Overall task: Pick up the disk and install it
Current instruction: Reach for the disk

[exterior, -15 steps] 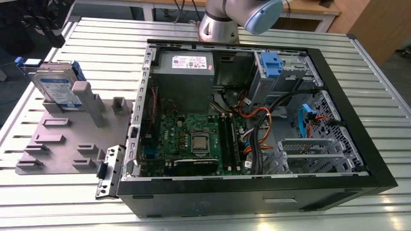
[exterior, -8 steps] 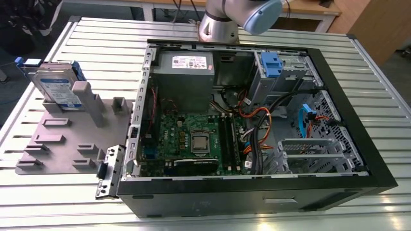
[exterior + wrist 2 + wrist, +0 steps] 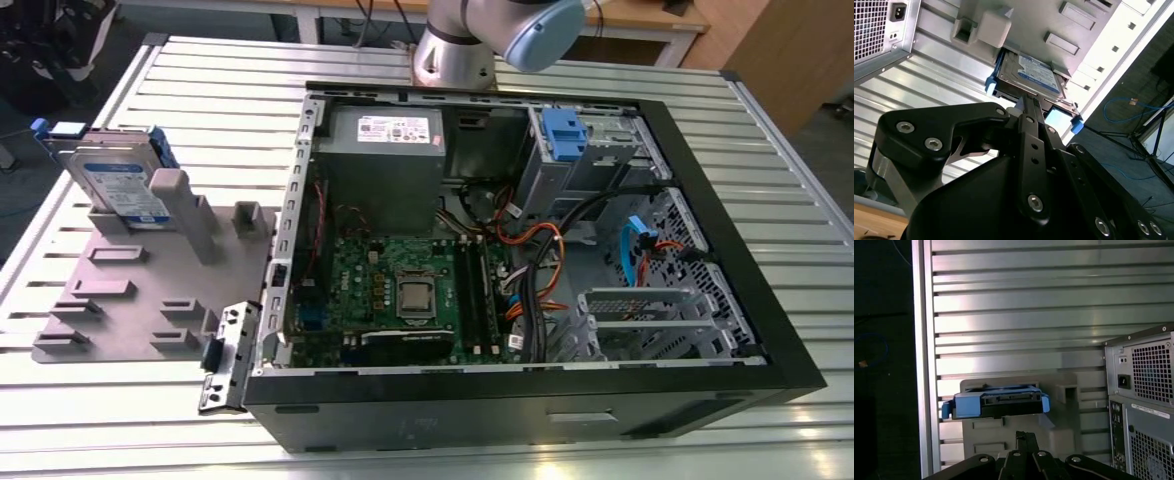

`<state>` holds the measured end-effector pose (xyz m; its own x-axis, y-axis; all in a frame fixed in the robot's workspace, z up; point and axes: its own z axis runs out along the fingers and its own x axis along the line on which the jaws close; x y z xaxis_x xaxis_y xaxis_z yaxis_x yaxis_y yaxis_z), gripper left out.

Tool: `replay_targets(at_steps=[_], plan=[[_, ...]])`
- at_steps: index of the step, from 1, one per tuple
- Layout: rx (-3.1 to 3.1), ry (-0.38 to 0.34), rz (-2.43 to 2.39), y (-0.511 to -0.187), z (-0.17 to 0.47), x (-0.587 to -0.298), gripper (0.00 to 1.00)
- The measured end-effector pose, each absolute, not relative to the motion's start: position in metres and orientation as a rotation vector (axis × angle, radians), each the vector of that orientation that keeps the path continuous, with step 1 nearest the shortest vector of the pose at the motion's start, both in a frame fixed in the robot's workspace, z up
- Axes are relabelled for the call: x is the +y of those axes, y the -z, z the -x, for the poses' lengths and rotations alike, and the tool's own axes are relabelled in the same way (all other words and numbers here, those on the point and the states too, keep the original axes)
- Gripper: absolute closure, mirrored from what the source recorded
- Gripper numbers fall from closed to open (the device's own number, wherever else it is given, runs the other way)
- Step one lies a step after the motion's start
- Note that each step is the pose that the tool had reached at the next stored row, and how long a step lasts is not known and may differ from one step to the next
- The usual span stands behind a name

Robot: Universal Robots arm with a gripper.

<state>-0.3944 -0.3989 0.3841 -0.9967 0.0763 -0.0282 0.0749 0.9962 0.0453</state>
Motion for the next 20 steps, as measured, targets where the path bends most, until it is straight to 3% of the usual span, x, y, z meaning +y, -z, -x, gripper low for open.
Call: replay_targets(at_steps=[20], plan=[[3.109,-0.069,-0.118,-0.3743,0.4016,-0.3987,0.89]])
